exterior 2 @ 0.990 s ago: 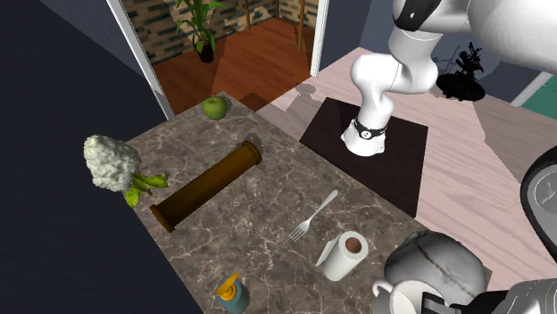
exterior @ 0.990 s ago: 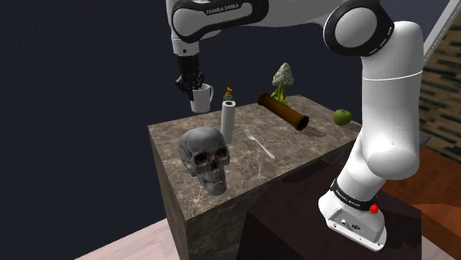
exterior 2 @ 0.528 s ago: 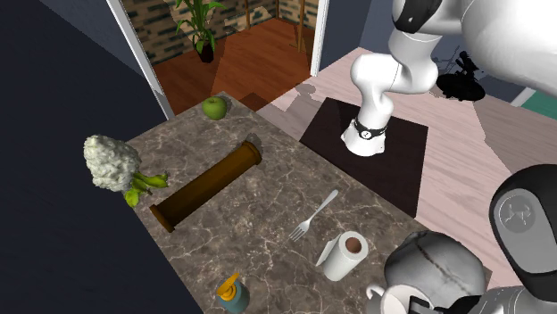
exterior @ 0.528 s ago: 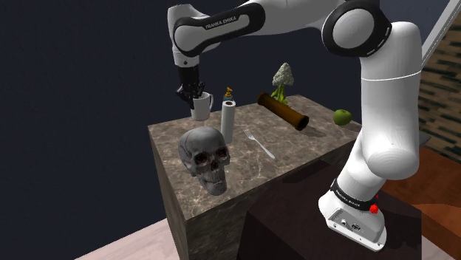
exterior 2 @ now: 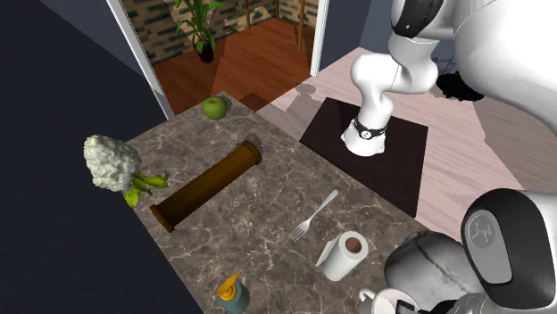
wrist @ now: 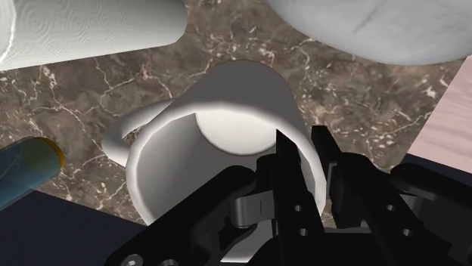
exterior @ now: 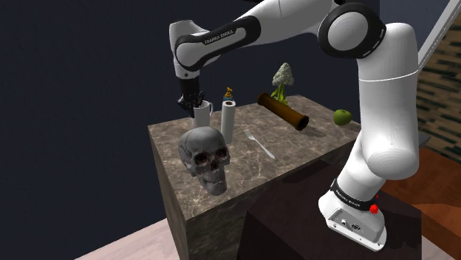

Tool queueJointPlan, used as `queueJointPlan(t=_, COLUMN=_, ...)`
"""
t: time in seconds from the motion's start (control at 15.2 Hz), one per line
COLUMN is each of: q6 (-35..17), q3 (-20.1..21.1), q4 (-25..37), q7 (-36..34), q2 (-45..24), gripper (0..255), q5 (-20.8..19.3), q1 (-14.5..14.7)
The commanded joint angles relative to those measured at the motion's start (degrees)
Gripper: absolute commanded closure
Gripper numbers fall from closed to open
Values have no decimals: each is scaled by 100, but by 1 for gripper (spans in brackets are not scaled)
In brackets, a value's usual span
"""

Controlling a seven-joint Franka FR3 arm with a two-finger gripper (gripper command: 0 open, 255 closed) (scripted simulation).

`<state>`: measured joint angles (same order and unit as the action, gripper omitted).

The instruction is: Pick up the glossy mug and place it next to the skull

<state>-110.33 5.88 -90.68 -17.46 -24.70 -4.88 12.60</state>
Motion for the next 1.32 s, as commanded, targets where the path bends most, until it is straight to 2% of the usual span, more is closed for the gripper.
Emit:
queueJointPlan(t=0.0, q6=-138, q3=-2, q4=-92, q7=-11, q2=-41, gripper=255, q5=-8, q1=2)
queueJointPlan(t=0.99, q6=-1084, q3=-39, q4=-533, q7=-86, q2=-550, gripper=255, q5=-86, q1=17)
queueJointPlan(t=1.25, q6=-1084, q3=-40, q4=-533, q7=-86, q2=-550, gripper=255, q5=-86, q1=17)
